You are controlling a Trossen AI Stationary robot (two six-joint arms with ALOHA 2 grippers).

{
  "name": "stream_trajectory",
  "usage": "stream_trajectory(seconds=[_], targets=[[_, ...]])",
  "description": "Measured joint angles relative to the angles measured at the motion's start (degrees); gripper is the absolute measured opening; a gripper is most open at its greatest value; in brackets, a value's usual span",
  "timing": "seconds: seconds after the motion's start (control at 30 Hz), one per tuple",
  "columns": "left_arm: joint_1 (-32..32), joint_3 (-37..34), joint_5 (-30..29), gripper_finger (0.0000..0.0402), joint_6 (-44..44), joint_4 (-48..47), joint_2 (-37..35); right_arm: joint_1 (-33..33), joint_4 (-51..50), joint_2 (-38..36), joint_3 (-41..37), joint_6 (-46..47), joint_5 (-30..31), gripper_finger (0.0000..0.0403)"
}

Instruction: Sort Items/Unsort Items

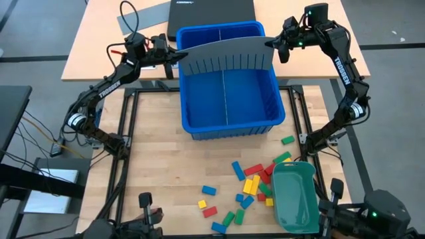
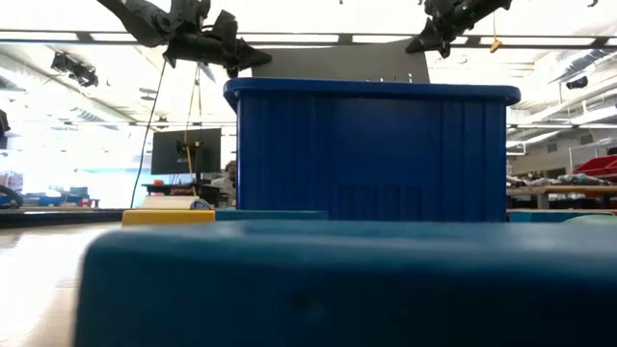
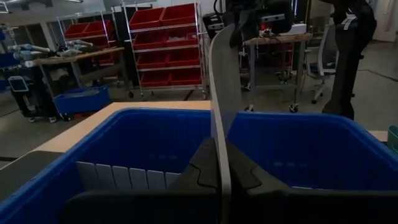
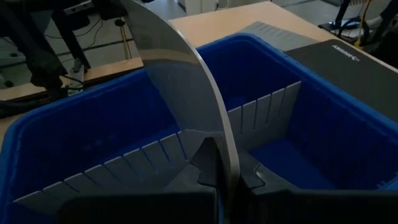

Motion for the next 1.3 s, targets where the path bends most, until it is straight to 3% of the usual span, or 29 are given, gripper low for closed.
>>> stream_trajectory(seconds=[0.5,1.3], targets=[[0.00,0.21,0.64,0.0001,-1.26,-4.00,-1.75,0.00,-0.89,-0.09,0.11,-0.03,-1.00,0.0000],[0.09,0.09,-0.13,0.0001,1.70,-7.80,-1.44,-0.05,-0.38,0.52,-3.22,-9.64,2.26,0.0000]])
